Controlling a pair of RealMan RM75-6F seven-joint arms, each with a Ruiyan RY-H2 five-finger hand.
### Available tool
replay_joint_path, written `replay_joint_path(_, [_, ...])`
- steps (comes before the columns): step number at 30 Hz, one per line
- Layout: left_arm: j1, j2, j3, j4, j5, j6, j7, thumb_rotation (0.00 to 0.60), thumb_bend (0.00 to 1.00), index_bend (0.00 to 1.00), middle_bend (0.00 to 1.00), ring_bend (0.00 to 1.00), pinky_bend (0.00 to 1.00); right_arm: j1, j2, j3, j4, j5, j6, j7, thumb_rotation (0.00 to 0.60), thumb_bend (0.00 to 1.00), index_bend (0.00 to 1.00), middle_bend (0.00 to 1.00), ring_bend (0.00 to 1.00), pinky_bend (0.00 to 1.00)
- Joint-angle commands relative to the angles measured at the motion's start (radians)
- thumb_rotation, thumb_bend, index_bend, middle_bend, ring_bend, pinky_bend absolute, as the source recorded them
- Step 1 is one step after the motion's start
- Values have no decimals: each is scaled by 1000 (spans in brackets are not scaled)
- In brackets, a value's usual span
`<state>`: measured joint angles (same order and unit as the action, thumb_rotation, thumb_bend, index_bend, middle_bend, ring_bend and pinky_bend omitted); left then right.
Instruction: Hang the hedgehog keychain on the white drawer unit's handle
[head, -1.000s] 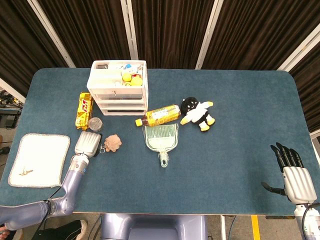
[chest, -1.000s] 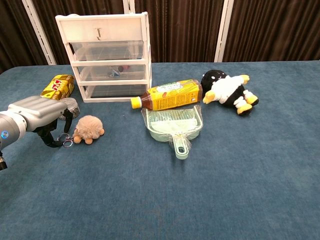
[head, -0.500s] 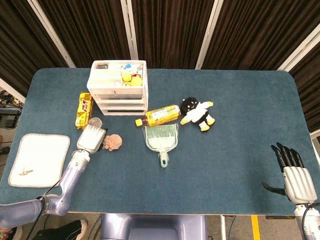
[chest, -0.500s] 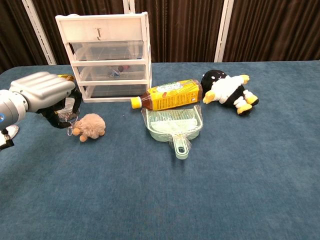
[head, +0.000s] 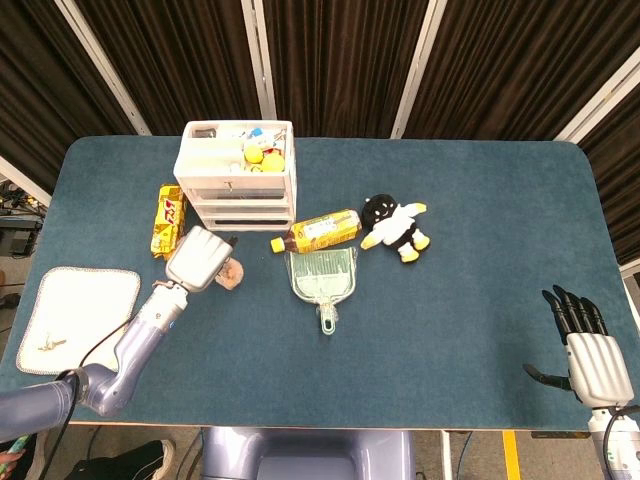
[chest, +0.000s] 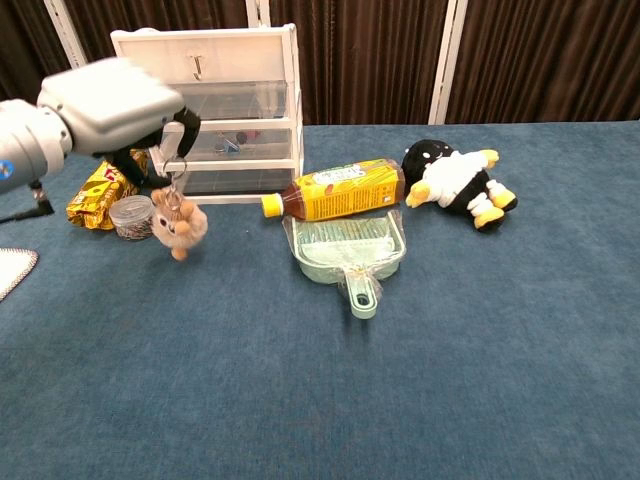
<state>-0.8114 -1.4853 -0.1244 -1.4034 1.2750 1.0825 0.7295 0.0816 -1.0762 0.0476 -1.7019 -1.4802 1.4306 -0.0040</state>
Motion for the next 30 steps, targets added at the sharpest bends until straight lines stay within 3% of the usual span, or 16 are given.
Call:
replay_joint_path(1, [-30, 18, -13, 16, 40, -5, 1, 600, 272, 504, 1000, 865, 753, 1, 1, 1, 0, 2, -2, 2, 600, 40, 0, 0, 0, 0])
replay_joint_path(8, [-82, 34, -42, 70, 91, -19, -1, 600, 271, 504, 1000, 865, 753, 1, 3, 2, 0, 5, -5, 11, 600, 40, 0, 0, 0, 0])
replay_joint_path(30, [-159, -23, -95, 251, 82, -56, -47, 600, 272, 505, 1000, 864, 753, 2, 8, 7, -7, 19, -11, 22, 600, 40, 0, 0, 0, 0])
